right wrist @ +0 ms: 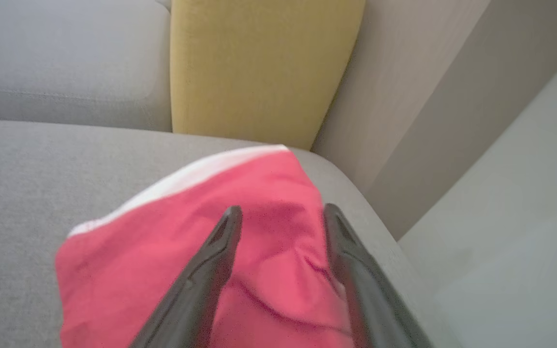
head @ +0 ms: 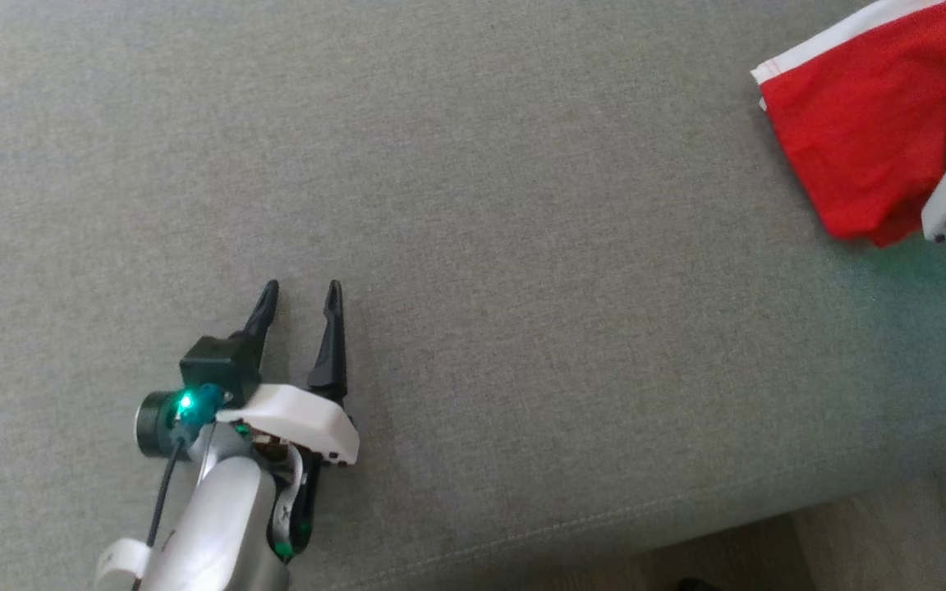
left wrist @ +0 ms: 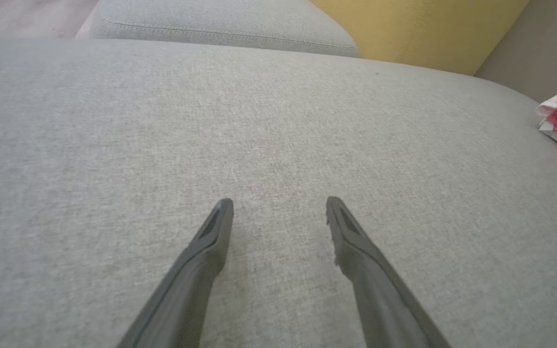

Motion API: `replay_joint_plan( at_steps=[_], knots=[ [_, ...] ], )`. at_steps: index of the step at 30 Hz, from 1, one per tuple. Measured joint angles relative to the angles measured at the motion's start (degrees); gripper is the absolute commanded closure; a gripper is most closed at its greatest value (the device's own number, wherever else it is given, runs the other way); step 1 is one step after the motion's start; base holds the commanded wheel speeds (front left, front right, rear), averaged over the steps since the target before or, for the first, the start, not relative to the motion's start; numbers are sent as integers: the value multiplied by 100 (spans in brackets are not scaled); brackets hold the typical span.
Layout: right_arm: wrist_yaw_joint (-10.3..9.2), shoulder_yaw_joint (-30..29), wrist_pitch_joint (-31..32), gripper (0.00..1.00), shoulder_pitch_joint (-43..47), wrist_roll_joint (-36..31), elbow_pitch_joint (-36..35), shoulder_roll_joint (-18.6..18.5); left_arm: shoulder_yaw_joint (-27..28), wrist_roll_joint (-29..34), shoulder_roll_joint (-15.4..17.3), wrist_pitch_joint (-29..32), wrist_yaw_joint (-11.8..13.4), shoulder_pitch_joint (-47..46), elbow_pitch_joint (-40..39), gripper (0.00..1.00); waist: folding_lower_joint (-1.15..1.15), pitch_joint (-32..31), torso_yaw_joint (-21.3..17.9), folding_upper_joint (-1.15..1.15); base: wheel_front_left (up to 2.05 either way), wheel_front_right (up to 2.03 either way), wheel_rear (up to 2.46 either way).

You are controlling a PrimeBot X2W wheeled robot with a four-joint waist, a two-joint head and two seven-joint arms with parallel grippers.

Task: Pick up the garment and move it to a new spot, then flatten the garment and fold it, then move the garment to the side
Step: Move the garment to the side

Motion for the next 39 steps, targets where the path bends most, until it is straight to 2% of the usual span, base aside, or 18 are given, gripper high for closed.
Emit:
replay_joint_plan(
  at_steps=[6, 8, 13, 16, 23, 29, 39],
  knots=[
    [0, -436, -3, 0, 212, -433, -954, 242, 100, -63, 0, 0, 44, 14, -5, 0, 0, -138, 77, 0, 0, 0, 0],
    [0, -525, -7, 0, 334, -416, -1259, 437, 111, -105, 0, 0, 92, 35, -22, 0, 0, -226, 117, 0, 0, 0, 0],
    [0, -275, -8, 0, 770, -135, -1892, 1105, 197, -146, 0, 1, 212, 256, -88, 0, 0, -492, 287, 0, 0, 0, 0],
    [0, -98, -7, 0, 1188, 121, -2159, 1291, 322, -201, -2, 1, 332, 412, -101, 0, 0, -646, 473, 0, 0, 0, 0],
    [0, 252, -7, 0, 2398, 597, -2310, 1512, 516, -182, 0, 1, 445, 592, -87, 0, 0, -978, 1056, 0, 0, 0, 0],
    [0, 673, -7, 0, 2950, 1227, -2454, 1538, 592, -131, 0, 2, 437, 820, -27, 0, 0, -1275, 1483, 0, 0, 0, 0],
    [0, 1057, -7, 0, 3520, 1658, -2609, 1543, 727, -22, 0, 2, 446, 1135, -64, 0, 0, -1729, 1648, 0, 0, 0, 0]
  ],
)
